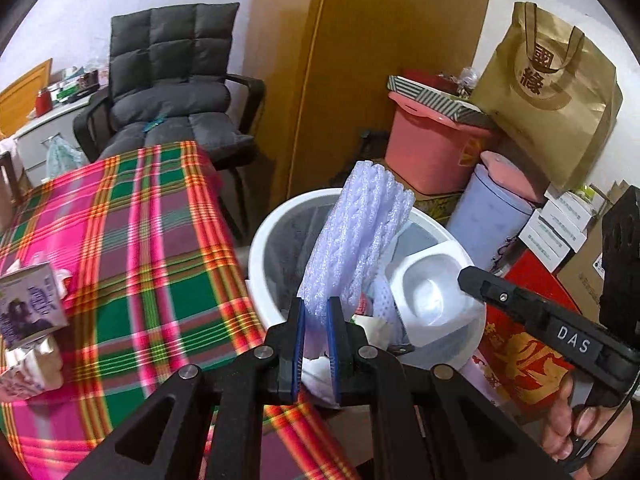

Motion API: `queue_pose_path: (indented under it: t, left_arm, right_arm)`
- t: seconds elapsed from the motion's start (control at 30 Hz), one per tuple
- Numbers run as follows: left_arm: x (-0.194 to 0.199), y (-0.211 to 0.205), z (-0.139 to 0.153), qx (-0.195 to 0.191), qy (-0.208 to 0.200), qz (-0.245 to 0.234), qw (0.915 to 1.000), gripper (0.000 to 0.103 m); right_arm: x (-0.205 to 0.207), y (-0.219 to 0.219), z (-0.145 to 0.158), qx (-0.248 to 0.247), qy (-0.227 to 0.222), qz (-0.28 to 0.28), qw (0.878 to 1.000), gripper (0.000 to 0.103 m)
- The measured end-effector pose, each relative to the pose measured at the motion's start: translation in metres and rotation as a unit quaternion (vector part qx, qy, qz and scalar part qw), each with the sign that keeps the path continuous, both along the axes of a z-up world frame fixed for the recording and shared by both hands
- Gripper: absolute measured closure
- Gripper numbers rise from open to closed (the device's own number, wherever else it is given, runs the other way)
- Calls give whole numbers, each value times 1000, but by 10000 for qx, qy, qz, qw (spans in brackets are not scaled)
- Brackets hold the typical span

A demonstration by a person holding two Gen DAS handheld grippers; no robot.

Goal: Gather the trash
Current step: 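Carry the net and cup over the bin and open both tools, then move both open tools back over the table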

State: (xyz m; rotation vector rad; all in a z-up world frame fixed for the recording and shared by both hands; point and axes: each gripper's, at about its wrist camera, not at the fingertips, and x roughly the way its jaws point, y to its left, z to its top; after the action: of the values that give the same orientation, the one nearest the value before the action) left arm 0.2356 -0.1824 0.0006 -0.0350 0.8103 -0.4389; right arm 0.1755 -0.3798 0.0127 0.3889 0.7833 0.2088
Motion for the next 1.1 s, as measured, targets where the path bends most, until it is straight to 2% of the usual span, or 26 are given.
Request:
queue_pose_path:
  t: [0.37, 0.43, 0.5, 0.57, 0.87, 1.1]
  left_arm:
    - [14, -18, -19, -44, 319, -299, 9990, 89]
    - [14, -16, -21, -89, 345, -312, 9989, 88]
    - [15, -15, -21, -119, 359, -292, 9989, 82]
    - [14, -14, -21, -161, 359, -279, 9988, 82]
    - [-1, 5, -8, -353, 207, -178, 9990, 82]
    - [-18, 32, 1, -417, 141, 137, 9989, 82]
  right_arm:
    - [7, -10, -14, 148, 329, -97, 9993, 95]
    - [6, -9, -13, 126, 307, -95, 9994, 89]
    - [6, -8, -12, 105, 268, -96, 9995, 71]
    - [5, -8, -11, 83, 224, -87, 9997, 65]
    - [-3, 4, -2, -149, 105, 51, 9998, 65]
    - [-12, 23, 5, -274, 3, 273, 9993, 65]
